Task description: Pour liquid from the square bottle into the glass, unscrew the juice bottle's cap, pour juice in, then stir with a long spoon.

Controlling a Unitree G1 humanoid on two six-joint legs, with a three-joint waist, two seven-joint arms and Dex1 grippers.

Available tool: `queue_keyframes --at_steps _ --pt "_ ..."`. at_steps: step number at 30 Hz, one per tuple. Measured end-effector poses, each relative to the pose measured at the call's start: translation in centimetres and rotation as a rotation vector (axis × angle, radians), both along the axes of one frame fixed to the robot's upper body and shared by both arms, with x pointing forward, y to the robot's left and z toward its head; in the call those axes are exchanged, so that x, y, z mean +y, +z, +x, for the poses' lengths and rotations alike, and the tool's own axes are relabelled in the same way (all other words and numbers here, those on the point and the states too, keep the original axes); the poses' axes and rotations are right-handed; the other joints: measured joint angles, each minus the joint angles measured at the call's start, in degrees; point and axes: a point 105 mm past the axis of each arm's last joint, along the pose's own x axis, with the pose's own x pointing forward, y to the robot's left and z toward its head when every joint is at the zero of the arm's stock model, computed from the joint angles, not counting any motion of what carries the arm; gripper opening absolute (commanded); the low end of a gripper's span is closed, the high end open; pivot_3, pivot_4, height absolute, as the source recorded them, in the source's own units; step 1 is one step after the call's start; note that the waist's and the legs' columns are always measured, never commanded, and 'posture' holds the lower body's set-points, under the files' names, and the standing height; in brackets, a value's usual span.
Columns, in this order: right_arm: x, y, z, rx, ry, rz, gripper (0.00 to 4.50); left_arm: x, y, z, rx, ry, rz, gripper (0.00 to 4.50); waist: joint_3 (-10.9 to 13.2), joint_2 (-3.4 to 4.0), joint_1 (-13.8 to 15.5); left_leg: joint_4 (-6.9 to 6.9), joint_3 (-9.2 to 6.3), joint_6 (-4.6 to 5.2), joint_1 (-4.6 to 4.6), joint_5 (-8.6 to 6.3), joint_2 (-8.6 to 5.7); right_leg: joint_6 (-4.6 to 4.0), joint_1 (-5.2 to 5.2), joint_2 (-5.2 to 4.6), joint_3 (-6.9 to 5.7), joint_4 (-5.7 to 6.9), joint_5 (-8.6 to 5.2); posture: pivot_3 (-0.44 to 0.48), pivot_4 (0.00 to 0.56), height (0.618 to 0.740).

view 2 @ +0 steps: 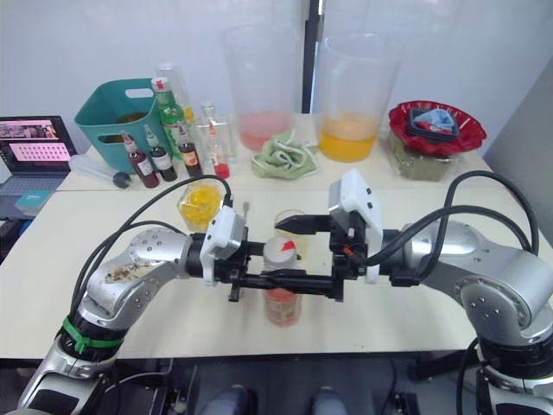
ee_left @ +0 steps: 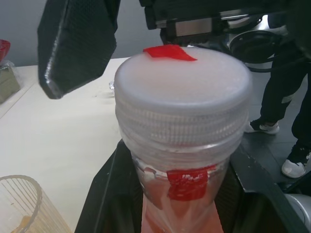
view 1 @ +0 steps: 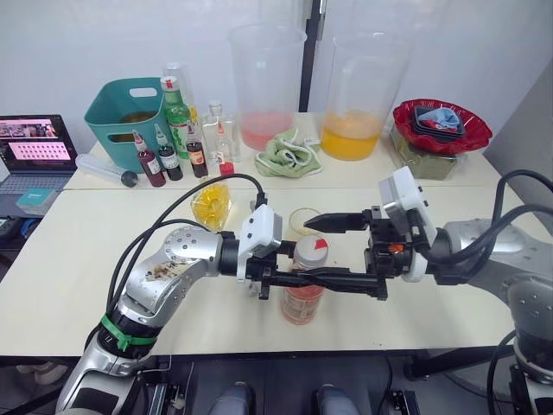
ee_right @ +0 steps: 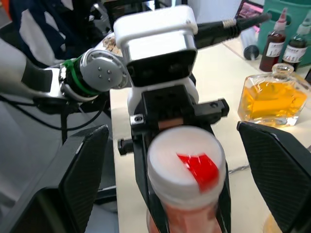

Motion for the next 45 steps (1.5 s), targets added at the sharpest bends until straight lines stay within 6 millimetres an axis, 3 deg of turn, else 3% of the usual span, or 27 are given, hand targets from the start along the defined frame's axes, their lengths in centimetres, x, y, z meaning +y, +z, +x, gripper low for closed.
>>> queue_keyframes --at_steps 9,16,25,29,30,35,40,45 --pt "0.2 -0.9 0.1 0.001 -0.056 -0.014 1.72 0.0 0.1 0.1 0.000 -0.003 0.001 1.40 0.0 0.00 0.0 0.00 0.00 0.00 0.03 0.00 -0.01 0.01 0.03 0.01 0.00 -0.01 0.00 0.000 0.150 0.740" --pt "0.0 -1.0 0.4 -0.067 0.071 -0.061 1.71 0.1 0.2 -0.2 -0.023 0.008 0.006 1.40 0.0 0.00 -0.2 0.00 0.02 0.00 0.10 0.00 0.01 0.02 0.11 0.05 -0.02 -0.05 -0.01 0.000 0.150 0.740" --pt "0.6 -0.5 1.9 -0.087 0.510 -0.140 1.71 0.7 0.1 -0.9 -0.061 0.066 0.015 1.40 0.0 0.00 -0.7 -0.02 0.03 0.00 0.19 0.00 0.10 -0.01 0.12 0.21 0.00 -0.05 -0.01 0.000 0.150 0.740" --pt "0.7 -0.2 2.4 -0.088 0.624 -0.199 1.71 0.5 0.1 -1.0 -0.061 0.076 0.012 1.40 0.0 0.00 -0.5 -0.02 0.00 0.00 0.13 0.00 0.11 -0.02 0.06 0.17 0.00 -0.03 -0.01 0.000 0.150 0.740" --pt "0.8 -0.1 2.6 -0.079 0.633 -0.207 2.77 0.6 0.1 -0.9 -0.060 0.080 0.010 1.40 0.0 0.00 -0.4 -0.02 -0.01 0.00 0.10 0.00 0.10 -0.02 0.02 0.15 0.00 -0.02 -0.01 0.000 0.150 0.740" --pt "-0.5 0.8 2.9 -0.021 0.594 -0.218 4.46 0.9 0.2 -0.7 -0.043 0.092 -0.007 1.40 0.0 0.00 -0.3 -0.02 -0.01 -0.01 -0.01 -0.01 0.08 -0.04 -0.09 0.08 0.00 -0.02 0.00 0.000 0.150 0.740" --pt "-1.9 1.2 2.7 -0.067 0.473 -0.165 4.49 0.9 0.2 -0.6 -0.039 0.095 -0.010 1.40 0.0 0.01 -0.3 -0.03 0.02 -0.01 0.01 -0.01 0.08 -0.03 -0.10 0.08 0.04 0.00 0.00 0.000 0.150 0.740" --pt "-2.8 0.7 2.1 -0.112 0.178 -0.083 4.49 0.7 0.1 -0.3 -0.025 0.084 -0.024 1.40 0.0 0.00 0.1 -0.02 -0.01 -0.01 0.00 -0.01 0.05 -0.03 -0.05 0.04 0.03 0.01 0.00 0.000 0.150 0.740"
